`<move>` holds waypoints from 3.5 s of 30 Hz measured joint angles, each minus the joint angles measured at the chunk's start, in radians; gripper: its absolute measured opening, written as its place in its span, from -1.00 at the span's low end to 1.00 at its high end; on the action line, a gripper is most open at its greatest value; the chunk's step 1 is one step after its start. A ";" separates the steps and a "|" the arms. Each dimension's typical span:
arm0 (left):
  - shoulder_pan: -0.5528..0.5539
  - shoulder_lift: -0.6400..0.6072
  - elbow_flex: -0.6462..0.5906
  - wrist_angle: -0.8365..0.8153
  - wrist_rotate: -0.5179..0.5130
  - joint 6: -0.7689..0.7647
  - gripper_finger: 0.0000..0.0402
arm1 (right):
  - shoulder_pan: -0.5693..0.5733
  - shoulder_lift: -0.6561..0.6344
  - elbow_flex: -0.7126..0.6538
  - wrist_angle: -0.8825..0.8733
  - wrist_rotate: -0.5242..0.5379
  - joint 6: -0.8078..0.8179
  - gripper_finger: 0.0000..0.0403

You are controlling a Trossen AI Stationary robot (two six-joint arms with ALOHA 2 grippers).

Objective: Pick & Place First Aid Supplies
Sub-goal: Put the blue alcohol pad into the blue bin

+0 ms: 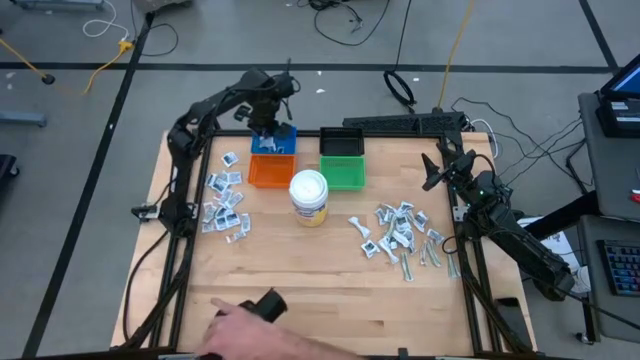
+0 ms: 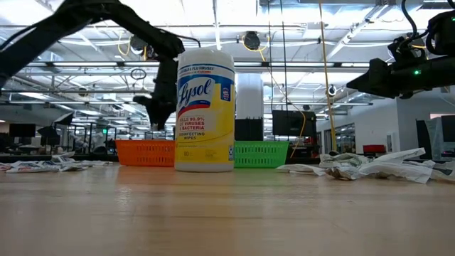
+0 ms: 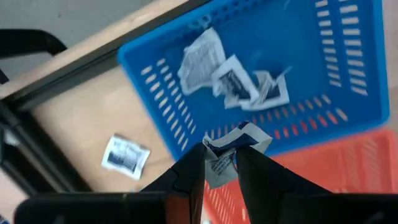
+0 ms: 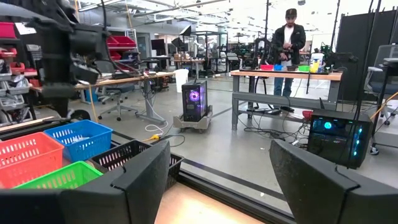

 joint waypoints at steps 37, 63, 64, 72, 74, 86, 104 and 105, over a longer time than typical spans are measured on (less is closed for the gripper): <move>-0.025 0.027 0.000 0.089 -0.061 -0.128 0.50 | 0.000 0.000 0.000 0.000 0.000 0.000 0.35; -0.194 -0.531 -0.677 0.219 0.081 -0.574 0.45 | 0.000 0.000 0.000 0.000 0.000 0.000 0.34; -0.209 -0.560 -0.710 0.219 0.095 -0.592 0.45 | 0.000 0.000 0.000 0.000 0.000 0.000 0.34; -0.352 -0.747 -0.937 0.219 0.169 -0.755 0.39 | 0.000 0.000 0.000 0.000 0.000 0.000 0.36; -0.387 -0.776 -0.976 0.218 0.178 -0.788 0.38 | 0.000 0.000 0.000 0.000 0.000 0.000 0.36; -0.467 -0.805 -1.099 0.246 0.206 -0.627 0.40 | 0.000 0.000 0.000 0.000 0.000 0.000 0.35; -0.560 -0.767 -1.236 0.482 0.198 -0.194 0.26 | 0.000 0.000 0.000 0.000 0.000 0.000 0.34; -0.561 -0.757 -1.242 0.489 0.197 -0.187 0.27 | 0.000 0.000 0.000 0.000 0.000 0.000 0.35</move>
